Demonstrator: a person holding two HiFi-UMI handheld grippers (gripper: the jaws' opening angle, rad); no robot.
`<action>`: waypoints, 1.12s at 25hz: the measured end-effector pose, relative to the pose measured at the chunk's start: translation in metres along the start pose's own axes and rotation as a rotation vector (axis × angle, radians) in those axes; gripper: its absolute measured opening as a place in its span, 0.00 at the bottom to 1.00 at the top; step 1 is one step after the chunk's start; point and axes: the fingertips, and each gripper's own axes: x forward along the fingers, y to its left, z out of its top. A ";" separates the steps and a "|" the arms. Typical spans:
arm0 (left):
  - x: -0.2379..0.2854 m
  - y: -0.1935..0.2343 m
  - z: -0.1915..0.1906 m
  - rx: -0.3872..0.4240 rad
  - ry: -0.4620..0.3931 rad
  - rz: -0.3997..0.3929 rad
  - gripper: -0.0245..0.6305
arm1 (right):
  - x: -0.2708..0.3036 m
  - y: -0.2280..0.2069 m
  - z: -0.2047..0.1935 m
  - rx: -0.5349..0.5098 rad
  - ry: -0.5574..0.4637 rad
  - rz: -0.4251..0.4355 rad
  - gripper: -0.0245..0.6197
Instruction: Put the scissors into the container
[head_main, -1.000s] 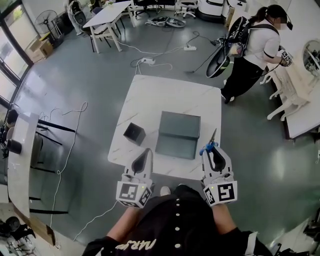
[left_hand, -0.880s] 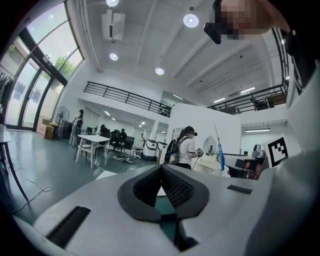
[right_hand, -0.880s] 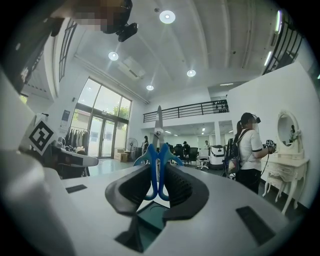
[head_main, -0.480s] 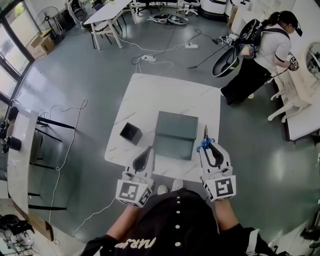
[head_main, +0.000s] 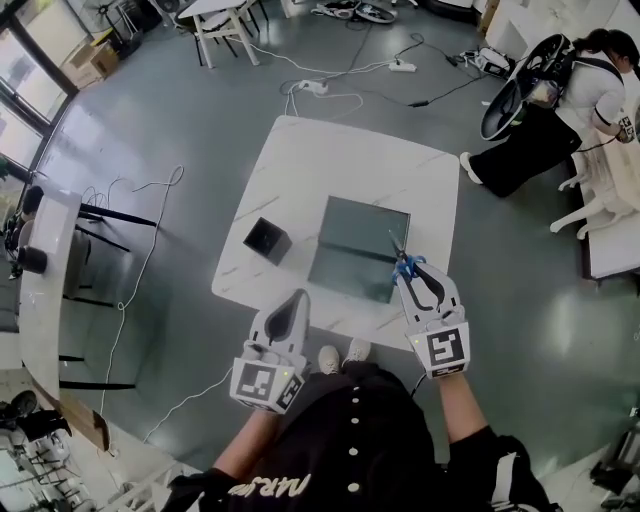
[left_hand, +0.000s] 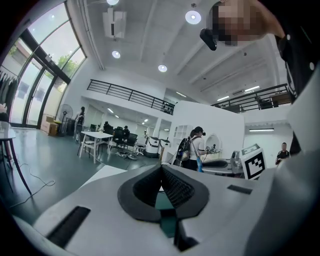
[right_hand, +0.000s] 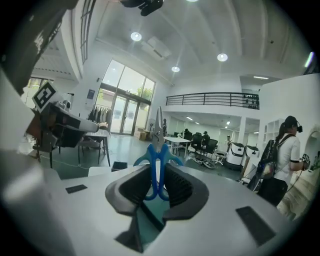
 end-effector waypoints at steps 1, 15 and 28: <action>-0.002 0.001 -0.003 -0.005 0.007 0.006 0.08 | 0.007 0.002 -0.007 -0.011 0.018 0.020 0.19; -0.007 0.021 -0.084 -0.092 0.157 0.071 0.08 | 0.102 0.046 -0.144 -0.132 0.307 0.293 0.19; -0.031 0.047 -0.152 -0.168 0.257 0.150 0.08 | 0.137 0.096 -0.253 -0.187 0.554 0.502 0.19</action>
